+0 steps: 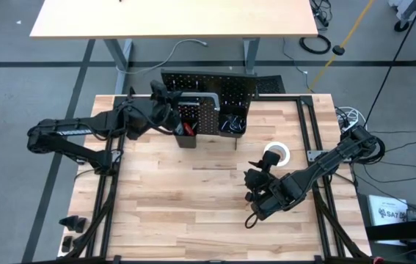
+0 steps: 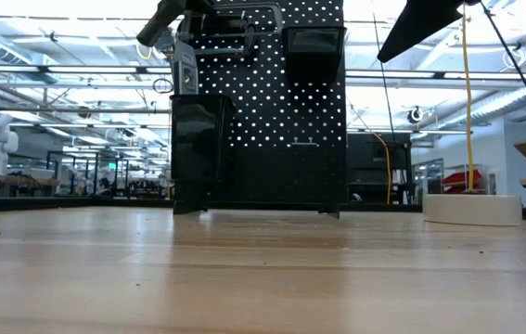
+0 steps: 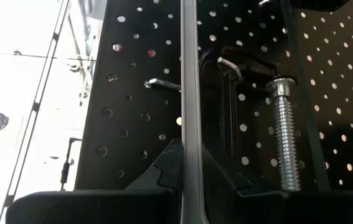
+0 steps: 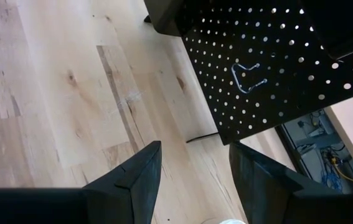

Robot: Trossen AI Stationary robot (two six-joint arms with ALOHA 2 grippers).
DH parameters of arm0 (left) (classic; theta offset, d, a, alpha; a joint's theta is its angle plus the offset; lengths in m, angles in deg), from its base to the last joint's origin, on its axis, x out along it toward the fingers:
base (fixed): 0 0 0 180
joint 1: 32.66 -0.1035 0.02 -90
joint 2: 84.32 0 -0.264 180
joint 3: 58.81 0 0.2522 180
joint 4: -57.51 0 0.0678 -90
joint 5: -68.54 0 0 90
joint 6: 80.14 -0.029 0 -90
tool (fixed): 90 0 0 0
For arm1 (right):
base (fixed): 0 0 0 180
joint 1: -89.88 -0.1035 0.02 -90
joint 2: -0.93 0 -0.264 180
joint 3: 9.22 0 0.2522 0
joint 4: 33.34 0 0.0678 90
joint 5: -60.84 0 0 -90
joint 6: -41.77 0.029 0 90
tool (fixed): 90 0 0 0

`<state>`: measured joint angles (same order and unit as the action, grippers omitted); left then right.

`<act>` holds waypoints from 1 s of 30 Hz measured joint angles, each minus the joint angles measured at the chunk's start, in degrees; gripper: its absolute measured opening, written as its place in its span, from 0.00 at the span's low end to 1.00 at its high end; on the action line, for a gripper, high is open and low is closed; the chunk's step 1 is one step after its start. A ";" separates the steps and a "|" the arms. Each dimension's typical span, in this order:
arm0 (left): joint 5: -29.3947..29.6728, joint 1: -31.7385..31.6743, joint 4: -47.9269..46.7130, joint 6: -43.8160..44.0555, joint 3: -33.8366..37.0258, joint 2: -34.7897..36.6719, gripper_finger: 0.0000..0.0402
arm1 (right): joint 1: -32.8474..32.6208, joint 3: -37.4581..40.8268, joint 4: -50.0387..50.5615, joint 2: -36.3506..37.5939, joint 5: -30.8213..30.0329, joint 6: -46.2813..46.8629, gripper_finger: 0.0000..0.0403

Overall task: Hang tools onto peg board
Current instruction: Hang the gray hacksaw on the peg board

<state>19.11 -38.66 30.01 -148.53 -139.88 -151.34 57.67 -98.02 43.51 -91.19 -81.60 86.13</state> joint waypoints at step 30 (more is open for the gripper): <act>-2.99 -0.04 -0.09 -1.21 -0.02 -0.04 0.12 | 0.00 0.00 -0.07 -0.02 0.04 -0.02 0.45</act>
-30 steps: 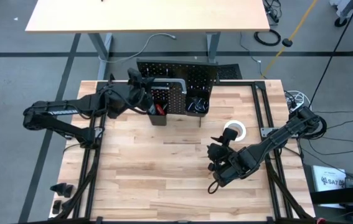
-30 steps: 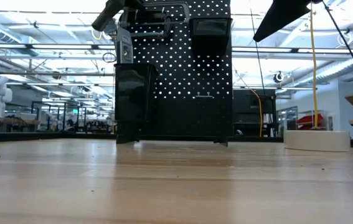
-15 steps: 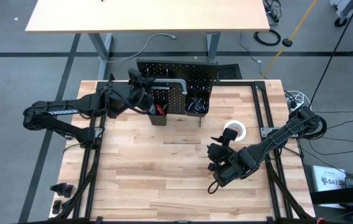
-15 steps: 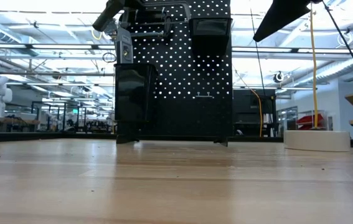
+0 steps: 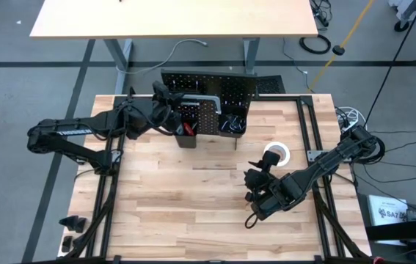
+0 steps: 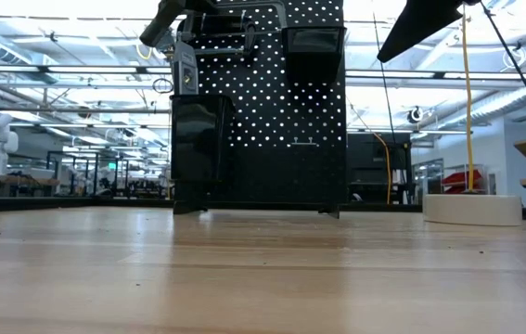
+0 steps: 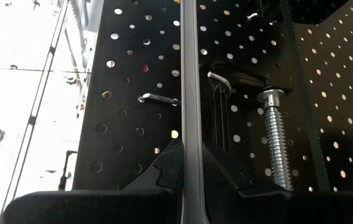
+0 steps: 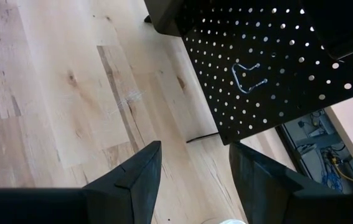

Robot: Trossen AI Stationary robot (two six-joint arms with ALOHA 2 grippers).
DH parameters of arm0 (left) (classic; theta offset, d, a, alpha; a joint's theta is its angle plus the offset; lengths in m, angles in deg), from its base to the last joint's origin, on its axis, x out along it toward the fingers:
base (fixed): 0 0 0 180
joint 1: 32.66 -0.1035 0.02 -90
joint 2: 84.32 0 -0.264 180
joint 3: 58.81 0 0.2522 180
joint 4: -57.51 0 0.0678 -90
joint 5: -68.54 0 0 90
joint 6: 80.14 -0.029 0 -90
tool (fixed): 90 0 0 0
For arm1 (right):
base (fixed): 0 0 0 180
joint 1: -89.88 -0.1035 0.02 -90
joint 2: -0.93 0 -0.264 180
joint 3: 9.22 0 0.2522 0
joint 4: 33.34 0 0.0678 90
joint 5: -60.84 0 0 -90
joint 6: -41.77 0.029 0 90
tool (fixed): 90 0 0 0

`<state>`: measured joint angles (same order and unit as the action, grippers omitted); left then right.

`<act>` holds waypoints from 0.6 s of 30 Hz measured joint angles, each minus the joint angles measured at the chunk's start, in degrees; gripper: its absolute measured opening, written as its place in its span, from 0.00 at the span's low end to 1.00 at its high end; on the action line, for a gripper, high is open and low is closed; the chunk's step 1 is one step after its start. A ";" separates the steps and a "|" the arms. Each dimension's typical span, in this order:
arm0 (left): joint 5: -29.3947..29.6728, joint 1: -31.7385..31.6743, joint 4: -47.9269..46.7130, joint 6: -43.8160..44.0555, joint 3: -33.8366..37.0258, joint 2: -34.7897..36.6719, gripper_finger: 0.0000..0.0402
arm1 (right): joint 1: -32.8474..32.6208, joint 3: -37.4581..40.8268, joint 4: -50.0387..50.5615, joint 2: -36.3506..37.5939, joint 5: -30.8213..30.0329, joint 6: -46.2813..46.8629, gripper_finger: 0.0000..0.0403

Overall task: Hang tools onto peg board
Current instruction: Hang the gray hacksaw on the peg board

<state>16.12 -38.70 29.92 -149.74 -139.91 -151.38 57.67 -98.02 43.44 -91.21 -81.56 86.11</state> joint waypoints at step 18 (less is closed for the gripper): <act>-0.24 -1.60 0.21 -0.21 -0.09 -0.97 0.12 | 0.00 0.00 0.02 0.00 -0.02 -0.31 0.45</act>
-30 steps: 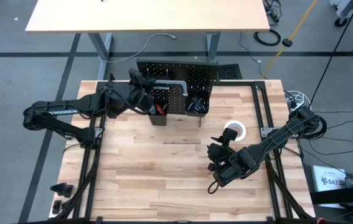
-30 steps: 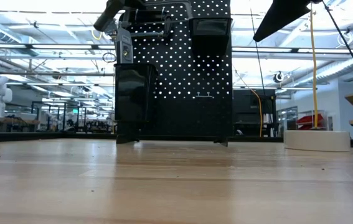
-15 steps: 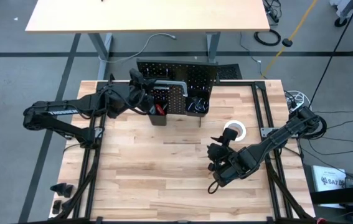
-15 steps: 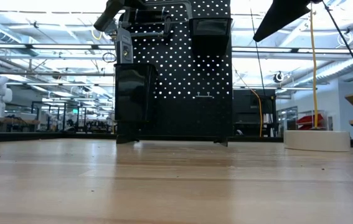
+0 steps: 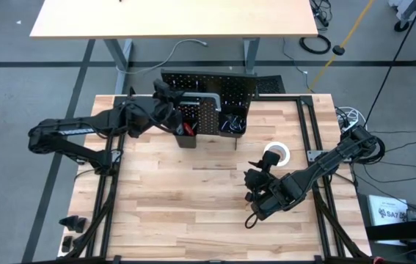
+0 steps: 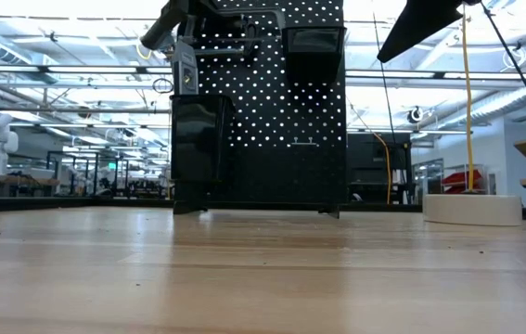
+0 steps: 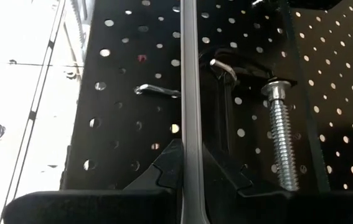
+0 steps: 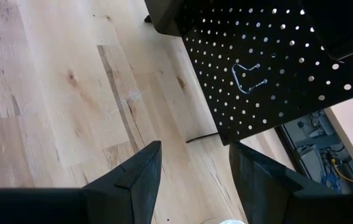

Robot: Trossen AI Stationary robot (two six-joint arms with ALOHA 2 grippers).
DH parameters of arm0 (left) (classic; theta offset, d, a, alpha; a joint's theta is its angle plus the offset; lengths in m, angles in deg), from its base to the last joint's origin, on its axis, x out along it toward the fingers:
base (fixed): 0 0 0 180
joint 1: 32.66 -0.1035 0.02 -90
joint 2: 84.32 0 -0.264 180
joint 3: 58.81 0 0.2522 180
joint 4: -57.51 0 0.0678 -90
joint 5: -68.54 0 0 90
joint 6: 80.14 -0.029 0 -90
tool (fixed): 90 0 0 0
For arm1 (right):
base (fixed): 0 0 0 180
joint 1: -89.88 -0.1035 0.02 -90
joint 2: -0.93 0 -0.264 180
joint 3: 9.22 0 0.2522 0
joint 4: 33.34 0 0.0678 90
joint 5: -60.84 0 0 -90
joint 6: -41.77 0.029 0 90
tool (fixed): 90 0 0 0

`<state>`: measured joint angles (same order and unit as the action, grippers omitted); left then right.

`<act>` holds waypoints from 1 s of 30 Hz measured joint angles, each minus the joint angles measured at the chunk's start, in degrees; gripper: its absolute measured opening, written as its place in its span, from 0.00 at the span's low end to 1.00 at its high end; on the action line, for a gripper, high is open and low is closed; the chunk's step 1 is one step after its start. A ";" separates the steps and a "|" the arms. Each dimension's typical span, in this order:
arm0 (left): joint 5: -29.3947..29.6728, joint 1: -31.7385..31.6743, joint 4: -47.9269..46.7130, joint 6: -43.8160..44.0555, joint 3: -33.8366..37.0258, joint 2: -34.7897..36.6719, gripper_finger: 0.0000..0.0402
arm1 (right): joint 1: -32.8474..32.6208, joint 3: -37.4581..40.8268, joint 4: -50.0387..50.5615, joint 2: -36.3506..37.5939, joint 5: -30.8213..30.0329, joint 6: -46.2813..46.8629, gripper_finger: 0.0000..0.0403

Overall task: Hang tools onto peg board
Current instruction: Hang the gray hacksaw on the peg board

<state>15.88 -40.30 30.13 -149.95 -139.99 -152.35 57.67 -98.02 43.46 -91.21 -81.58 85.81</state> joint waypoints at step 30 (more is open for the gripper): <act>0.85 -0.11 3.53 -1.06 -0.31 -2.84 0.20 | -0.04 0.00 0.01 0.00 0.29 0.28 0.45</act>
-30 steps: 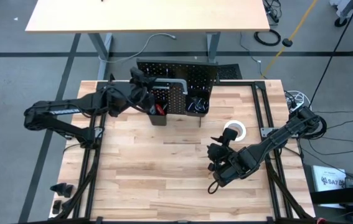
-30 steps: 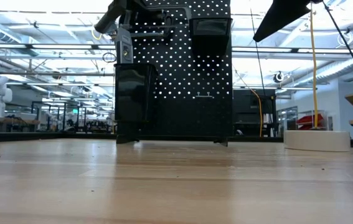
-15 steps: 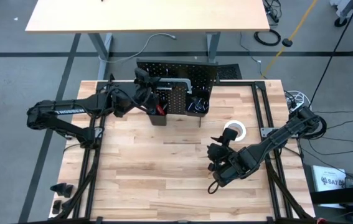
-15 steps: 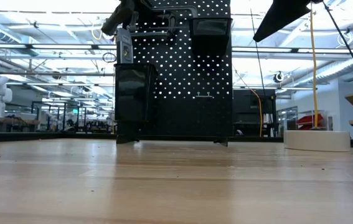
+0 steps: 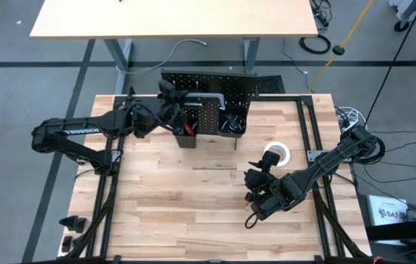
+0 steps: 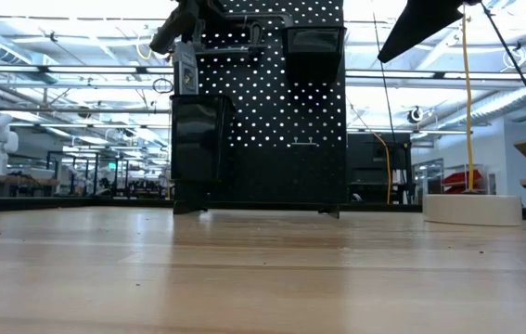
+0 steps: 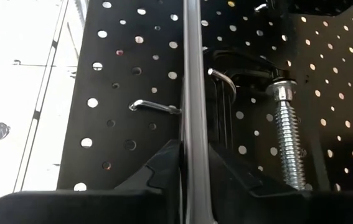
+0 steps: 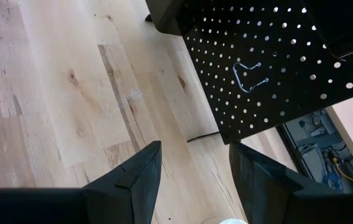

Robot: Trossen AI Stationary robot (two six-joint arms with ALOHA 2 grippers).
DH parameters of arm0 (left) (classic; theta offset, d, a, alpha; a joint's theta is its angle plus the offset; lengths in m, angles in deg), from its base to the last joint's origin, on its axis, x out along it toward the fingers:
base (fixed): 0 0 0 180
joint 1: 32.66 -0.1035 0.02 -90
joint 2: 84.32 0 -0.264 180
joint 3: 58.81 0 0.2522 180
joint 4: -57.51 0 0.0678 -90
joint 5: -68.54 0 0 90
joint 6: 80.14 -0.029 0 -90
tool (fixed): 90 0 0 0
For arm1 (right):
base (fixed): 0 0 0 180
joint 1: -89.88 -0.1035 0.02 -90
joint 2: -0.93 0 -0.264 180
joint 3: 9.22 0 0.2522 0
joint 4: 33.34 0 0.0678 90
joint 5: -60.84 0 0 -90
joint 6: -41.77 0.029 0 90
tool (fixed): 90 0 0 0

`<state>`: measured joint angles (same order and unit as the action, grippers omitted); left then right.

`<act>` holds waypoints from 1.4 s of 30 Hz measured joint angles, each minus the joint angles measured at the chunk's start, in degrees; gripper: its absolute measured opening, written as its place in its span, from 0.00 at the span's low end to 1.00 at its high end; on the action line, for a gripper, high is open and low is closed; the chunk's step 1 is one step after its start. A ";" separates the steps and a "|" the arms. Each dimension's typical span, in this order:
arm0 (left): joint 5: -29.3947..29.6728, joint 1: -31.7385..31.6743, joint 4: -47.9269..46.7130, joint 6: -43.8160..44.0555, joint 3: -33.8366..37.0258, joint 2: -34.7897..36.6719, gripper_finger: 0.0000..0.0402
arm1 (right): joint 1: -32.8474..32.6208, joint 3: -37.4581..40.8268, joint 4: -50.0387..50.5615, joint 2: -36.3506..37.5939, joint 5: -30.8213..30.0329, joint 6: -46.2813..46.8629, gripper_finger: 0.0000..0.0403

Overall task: Hang tools onto peg board
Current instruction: Hang the gray hacksaw on the peg board

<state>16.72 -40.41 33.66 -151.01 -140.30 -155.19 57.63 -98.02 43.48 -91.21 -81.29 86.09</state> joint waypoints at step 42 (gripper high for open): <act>4.71 0.26 -0.52 -3.18 -0.04 0.00 0.32 | 0.00 0.00 -0.36 0.00 1.48 0.04 0.45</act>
<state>21.43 -40.15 33.13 -154.19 -140.34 -155.19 57.63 -98.02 43.11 -91.21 -79.82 86.13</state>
